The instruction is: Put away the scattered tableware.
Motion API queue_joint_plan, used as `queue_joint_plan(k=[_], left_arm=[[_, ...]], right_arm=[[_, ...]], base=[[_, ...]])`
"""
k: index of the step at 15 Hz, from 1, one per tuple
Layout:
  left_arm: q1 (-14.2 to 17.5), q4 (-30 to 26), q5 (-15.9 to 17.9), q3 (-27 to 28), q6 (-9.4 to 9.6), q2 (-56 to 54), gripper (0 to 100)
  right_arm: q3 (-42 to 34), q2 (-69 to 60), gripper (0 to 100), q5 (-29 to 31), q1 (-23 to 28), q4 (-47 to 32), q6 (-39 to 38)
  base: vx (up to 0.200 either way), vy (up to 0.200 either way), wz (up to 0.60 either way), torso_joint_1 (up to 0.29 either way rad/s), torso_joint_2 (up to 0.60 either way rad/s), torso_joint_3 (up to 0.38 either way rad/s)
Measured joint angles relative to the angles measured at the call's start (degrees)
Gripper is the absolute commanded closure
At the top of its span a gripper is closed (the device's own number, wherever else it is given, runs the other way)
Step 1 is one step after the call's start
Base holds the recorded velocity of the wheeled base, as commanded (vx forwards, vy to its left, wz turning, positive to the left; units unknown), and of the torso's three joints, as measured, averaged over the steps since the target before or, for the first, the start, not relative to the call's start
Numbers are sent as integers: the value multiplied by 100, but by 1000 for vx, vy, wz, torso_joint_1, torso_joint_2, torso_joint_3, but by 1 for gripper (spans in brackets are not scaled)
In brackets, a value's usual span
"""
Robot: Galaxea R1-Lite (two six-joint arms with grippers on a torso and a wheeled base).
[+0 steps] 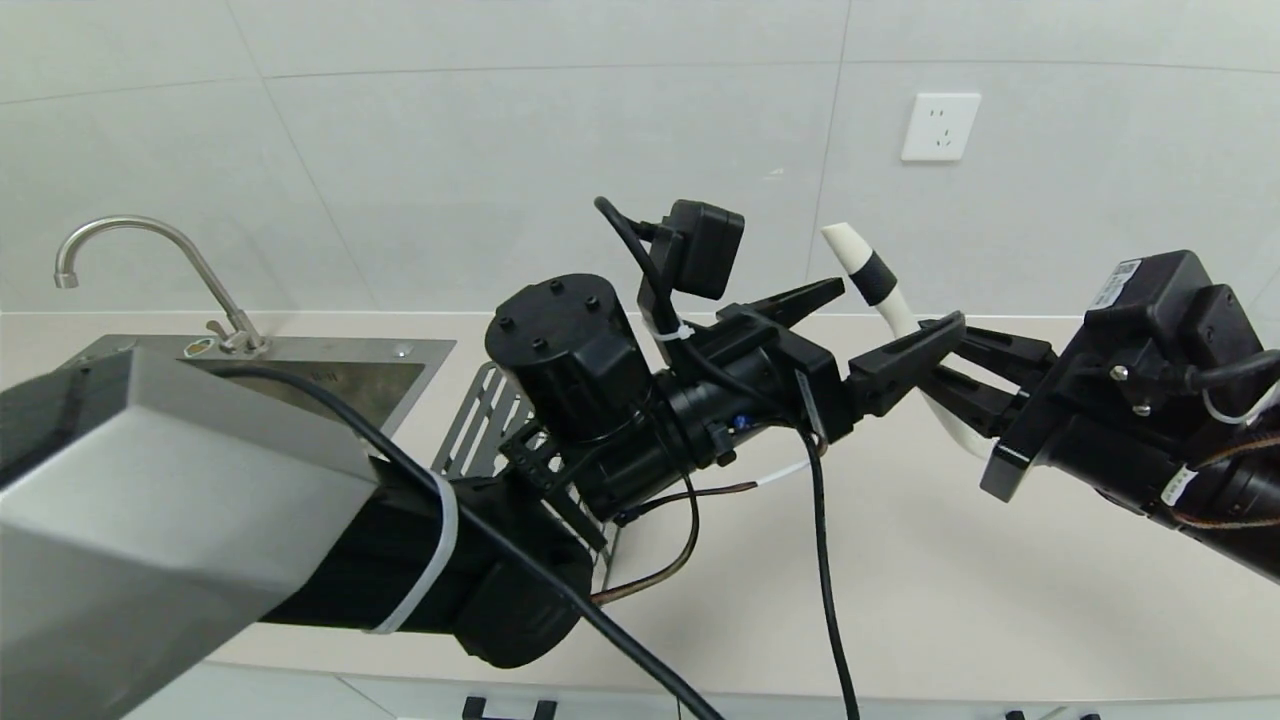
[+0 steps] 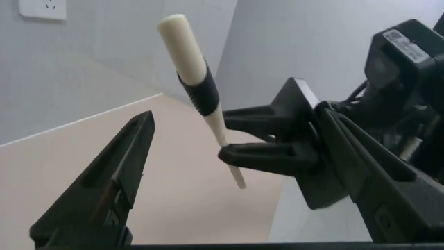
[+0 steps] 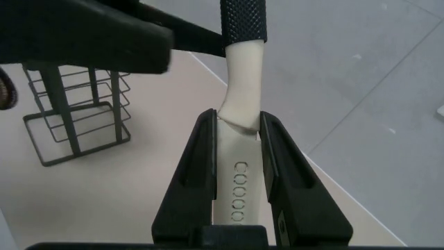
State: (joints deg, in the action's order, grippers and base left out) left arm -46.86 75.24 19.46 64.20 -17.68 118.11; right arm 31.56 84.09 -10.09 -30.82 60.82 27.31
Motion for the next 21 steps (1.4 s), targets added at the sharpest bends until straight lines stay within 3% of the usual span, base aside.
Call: queue_joint_plan(k=[5, 7, 14, 15, 20, 21], left_arm=[[43, 140, -101, 658, -61, 344, 0], [50, 306, -79, 716, -145, 402, 0], [45, 373, 118, 728, -156, 444, 0], [45, 375, 123, 736, -156, 444, 100], [56, 449, 90, 855, -154, 446, 100], [56, 506, 90, 862, -156, 451, 100]], right_arm=[[16, -5, 100, -9, -66, -2, 1], [33, -2, 100, -5, -71, -4, 1], [230, 80, 100, 9, -82, -2, 0], [245, 105, 100, 9, -82, -2, 0], [324, 182, 100, -24, -82, 5, 1], [358, 205, 0, -107, -82, -4, 1]], base=[[0, 0, 0, 0, 0, 0], [0, 0, 0, 0, 0, 0], [0, 0, 0, 0, 0, 0], [0, 0, 0, 0, 0, 0], [0, 0, 0, 0, 0, 0], [0, 0, 0, 0, 0, 0]])
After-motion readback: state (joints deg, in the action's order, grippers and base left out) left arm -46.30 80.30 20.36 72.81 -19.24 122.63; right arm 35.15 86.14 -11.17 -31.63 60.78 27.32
